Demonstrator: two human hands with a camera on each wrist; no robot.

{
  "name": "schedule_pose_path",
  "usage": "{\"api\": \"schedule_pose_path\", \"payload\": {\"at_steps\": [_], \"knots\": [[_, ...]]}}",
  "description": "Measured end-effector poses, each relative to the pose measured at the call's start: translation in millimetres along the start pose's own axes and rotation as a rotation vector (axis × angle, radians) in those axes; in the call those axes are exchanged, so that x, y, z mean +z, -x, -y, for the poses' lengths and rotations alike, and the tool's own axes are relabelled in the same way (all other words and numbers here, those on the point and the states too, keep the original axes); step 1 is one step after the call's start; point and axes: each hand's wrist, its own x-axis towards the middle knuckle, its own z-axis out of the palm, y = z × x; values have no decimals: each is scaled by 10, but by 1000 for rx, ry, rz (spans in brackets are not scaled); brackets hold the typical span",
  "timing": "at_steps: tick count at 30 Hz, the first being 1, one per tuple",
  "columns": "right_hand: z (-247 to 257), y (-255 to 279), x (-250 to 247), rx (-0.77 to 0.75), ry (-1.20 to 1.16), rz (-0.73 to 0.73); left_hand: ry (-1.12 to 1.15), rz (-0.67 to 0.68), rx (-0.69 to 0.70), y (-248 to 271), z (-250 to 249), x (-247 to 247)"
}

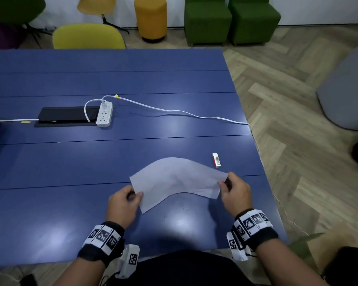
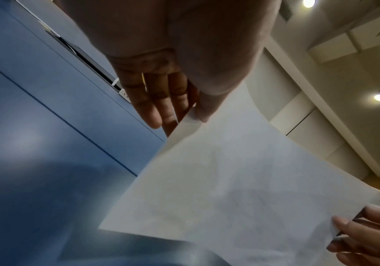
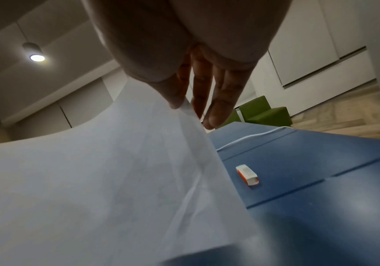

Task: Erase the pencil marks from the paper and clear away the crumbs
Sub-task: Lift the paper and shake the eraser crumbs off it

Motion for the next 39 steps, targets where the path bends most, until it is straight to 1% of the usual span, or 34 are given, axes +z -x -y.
{"api": "schedule_pose_path", "payload": {"at_steps": [2,5,7,10,12,14,17,19,22,25,27,30,32,36,39], "knots": [[94,-157,-20,7,-2,4,20,-11,7,-84,-85,-35],[200,-548,9,46,-13,-30,45,-40,21,-315,-191,-73],[250,-854,75,88,-60,-32,121,-50,-24,-561,-175,-66],[302,-1261,221,160,-120,14,191,-44,-134,-955,-105,-7],[296,-1458,345,225,-135,52,224,-65,-203,-1165,-77,77],[262,-1585,480,280,-108,98,204,-85,-238,-1330,-38,177],[205,-1688,685,331,-67,173,141,-87,-254,-1527,42,317],[183,-1728,822,340,-23,235,119,-77,-269,-1653,119,402],[159,-1722,1017,309,103,377,53,-89,-300,-1816,240,503],[109,-1669,1177,204,313,537,-2,-80,-320,-1904,392,562],[75,-1631,1236,141,445,591,-39,-73,-331,-1912,479,590],[25,-1566,1282,65,554,630,-111,-82,-320,-1897,524,623],[8,-1511,1275,72,560,631,-142,-74,-303,-1884,504,629],[-31,-1315,1197,65,435,593,-255,-14,-245,-1840,478,620],[-68,-1020,1069,15,280,481,-315,20,-228,-1797,465,581]]}}
